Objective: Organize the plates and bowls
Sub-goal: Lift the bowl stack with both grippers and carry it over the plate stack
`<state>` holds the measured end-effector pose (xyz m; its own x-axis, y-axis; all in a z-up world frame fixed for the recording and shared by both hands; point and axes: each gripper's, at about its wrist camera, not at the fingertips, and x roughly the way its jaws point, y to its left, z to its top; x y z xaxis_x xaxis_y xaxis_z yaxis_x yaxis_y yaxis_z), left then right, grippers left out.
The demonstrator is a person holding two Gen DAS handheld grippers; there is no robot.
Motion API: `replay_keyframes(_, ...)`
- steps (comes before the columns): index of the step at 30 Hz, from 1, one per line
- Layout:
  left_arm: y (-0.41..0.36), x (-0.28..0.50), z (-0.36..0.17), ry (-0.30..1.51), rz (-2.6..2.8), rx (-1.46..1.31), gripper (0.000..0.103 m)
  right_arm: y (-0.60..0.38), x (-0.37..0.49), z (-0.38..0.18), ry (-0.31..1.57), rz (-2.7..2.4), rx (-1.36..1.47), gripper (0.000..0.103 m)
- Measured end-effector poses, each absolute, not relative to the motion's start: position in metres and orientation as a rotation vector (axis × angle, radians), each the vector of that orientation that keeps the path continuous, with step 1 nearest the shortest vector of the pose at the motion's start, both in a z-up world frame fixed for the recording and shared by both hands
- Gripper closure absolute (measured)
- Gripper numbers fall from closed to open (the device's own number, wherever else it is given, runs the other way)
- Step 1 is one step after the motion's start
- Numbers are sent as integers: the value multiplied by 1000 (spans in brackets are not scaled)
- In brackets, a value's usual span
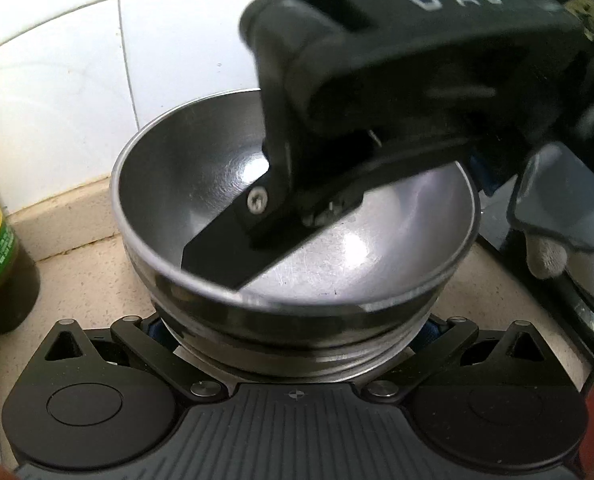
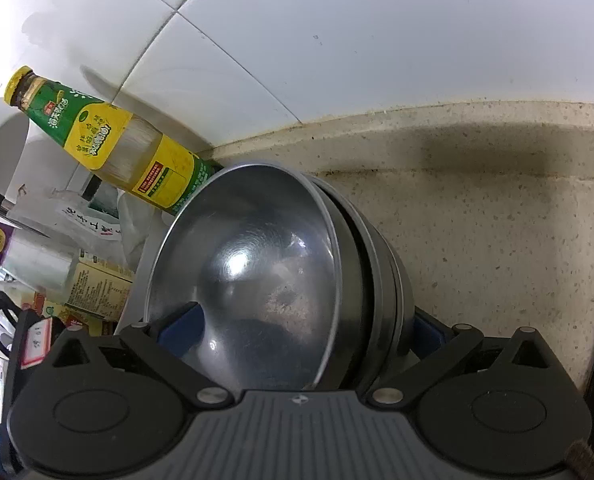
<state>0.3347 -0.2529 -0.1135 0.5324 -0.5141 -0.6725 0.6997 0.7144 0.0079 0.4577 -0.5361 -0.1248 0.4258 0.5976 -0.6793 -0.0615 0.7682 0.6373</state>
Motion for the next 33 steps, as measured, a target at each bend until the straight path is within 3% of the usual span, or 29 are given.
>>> replay_keyframes(33, -270, 329, -108, 713, -675, 281, 0, -536, 460, -125, 1016, 429, 575, 5)
